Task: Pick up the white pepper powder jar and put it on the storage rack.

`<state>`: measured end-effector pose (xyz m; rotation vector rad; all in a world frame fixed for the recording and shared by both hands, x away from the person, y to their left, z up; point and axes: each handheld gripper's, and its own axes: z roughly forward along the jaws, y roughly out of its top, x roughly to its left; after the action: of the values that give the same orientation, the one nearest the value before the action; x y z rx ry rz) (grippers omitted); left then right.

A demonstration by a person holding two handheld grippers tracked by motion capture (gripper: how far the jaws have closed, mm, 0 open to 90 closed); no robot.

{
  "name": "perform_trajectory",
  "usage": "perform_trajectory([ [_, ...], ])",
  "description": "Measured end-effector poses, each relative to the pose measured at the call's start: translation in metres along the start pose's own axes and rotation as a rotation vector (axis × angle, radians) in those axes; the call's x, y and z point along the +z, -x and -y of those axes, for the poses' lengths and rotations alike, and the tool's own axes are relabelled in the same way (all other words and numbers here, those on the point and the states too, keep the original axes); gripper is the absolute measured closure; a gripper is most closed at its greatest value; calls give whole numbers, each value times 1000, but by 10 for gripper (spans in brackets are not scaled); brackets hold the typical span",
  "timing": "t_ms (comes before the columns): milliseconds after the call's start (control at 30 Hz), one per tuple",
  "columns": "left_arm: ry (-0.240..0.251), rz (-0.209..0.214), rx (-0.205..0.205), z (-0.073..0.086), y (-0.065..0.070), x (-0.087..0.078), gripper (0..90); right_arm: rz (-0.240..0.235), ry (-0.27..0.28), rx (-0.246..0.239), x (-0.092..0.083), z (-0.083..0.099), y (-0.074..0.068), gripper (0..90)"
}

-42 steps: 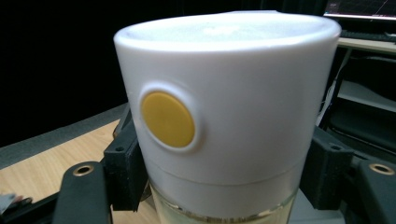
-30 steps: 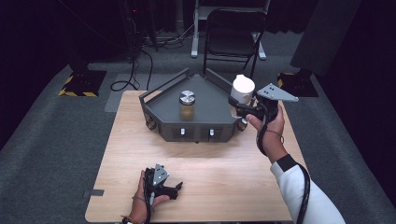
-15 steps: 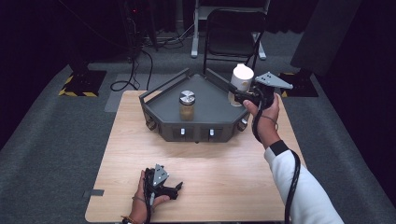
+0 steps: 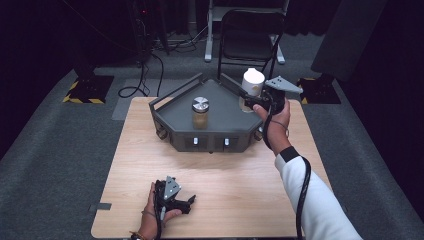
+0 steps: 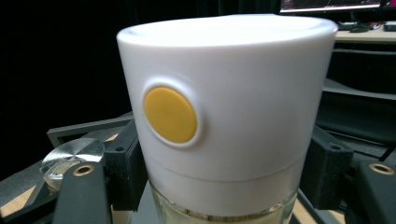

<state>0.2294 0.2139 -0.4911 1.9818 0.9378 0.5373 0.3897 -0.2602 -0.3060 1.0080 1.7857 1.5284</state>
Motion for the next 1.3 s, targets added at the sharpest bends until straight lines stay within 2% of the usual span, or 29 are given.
perform_trajectory([
  [767,4,0,7,1,1,0,11,11,-40,44,14,40,-2,294],
  [1300,5,0,7,1,1,0,10,23,-75,28,18,52,-6,294],
])
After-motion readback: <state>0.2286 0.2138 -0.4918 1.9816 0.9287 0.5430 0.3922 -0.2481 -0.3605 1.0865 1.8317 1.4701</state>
